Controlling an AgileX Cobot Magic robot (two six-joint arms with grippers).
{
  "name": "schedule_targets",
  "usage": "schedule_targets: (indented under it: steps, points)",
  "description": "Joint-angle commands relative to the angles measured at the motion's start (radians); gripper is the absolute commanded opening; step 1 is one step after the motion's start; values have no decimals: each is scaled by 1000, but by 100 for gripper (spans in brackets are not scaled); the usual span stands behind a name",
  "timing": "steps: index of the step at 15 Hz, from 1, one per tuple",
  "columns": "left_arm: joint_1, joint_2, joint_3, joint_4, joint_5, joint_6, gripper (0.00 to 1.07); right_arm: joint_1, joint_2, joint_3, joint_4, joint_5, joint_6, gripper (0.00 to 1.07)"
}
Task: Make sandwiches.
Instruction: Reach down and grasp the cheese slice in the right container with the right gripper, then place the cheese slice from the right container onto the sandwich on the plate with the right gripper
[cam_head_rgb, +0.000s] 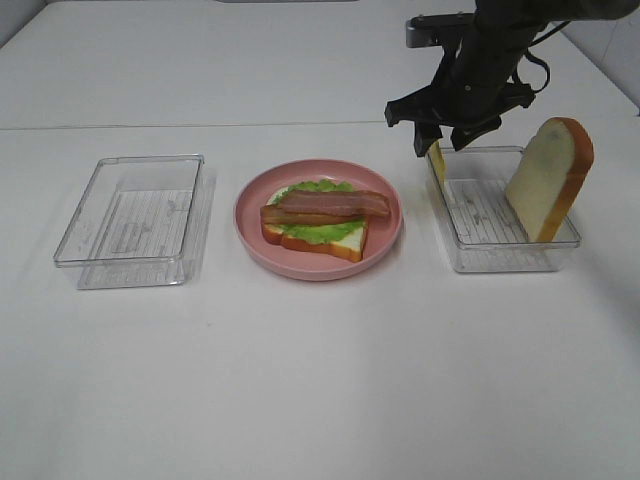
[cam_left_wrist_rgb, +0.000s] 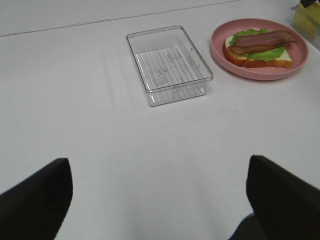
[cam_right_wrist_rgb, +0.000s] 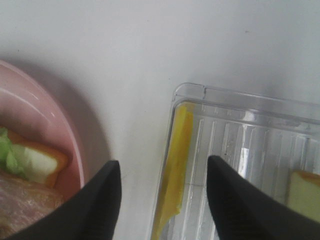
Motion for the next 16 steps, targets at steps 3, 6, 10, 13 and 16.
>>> schedule_targets:
  steps: [3,6,10,13,16]
  points:
    - [4,-8,3,0,-5,-1,89,-2,15,-6,6,12,-9,34]
    - [4,-8,3,0,-5,-1,89,-2,15,-6,3,12,-12,0]
    - [4,-8,3,0,-5,-1,89,-2,5,-6,3,25,-14,0]
    - [4,-8,3,0,-5,-1,89,-2,-53,-6,8,56,-14,0]
    - [4,-8,3,0,-5,-1,89,-2,-147,-6,66,79,-17,0]
